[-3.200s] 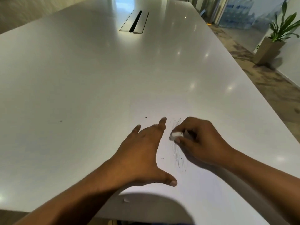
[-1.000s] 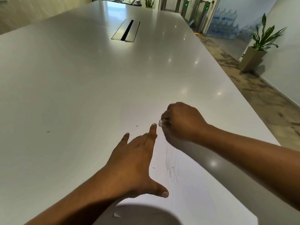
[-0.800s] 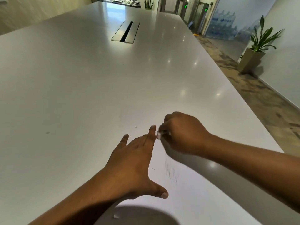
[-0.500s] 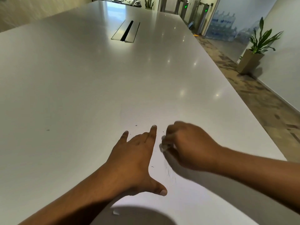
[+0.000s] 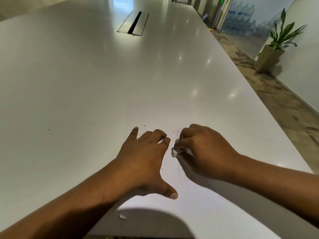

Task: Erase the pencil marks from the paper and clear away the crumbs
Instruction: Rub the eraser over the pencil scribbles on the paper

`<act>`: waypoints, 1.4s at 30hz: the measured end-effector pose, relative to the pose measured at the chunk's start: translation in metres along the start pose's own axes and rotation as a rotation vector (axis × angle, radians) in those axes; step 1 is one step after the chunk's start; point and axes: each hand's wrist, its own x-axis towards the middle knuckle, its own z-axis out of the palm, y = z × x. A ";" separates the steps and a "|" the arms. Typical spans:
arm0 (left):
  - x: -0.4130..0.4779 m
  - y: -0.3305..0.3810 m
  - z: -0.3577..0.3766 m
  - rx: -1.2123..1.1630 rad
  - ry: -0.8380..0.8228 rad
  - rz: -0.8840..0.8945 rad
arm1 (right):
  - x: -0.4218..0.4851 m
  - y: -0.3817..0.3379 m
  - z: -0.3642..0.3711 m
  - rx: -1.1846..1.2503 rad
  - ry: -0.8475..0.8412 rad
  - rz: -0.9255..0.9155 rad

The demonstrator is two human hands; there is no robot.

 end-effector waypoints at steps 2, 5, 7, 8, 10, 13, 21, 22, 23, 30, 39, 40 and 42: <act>0.000 0.000 0.000 0.005 -0.010 -0.002 | -0.011 -0.009 0.000 0.030 -0.009 -0.037; 0.001 0.002 -0.001 0.012 -0.014 0.004 | -0.034 -0.028 -0.004 0.083 -0.073 -0.083; 0.000 0.002 -0.002 0.009 -0.006 0.006 | -0.023 -0.019 -0.003 0.036 -0.051 -0.040; 0.000 0.002 -0.002 0.009 -0.001 0.007 | -0.010 -0.011 -0.002 -0.006 -0.023 -0.005; -0.001 0.002 -0.002 0.011 -0.004 0.008 | 0.018 0.008 0.006 -0.063 0.053 0.104; -0.002 0.002 -0.003 0.016 -0.021 -0.002 | 0.054 0.036 0.009 -0.078 0.046 0.263; -0.004 0.002 -0.001 -0.029 -0.016 -0.008 | 0.029 0.008 -0.001 -0.046 -0.041 0.131; -0.004 0.002 -0.002 -0.023 -0.022 -0.010 | 0.036 0.014 0.000 -0.087 -0.016 0.171; -0.003 0.002 -0.002 -0.016 -0.029 -0.013 | 0.045 0.022 0.002 -0.128 0.002 0.229; -0.004 0.003 -0.004 -0.013 -0.033 -0.018 | 0.037 0.014 -0.007 -0.099 -0.096 0.136; -0.003 0.003 -0.007 0.006 -0.055 -0.013 | 0.056 0.031 -0.009 -0.085 -0.111 0.319; -0.003 0.004 -0.006 0.001 -0.050 -0.017 | 0.049 0.023 -0.009 -0.081 -0.135 0.271; -0.004 0.004 -0.006 -0.004 -0.055 -0.019 | 0.039 0.014 -0.006 -0.093 -0.181 0.249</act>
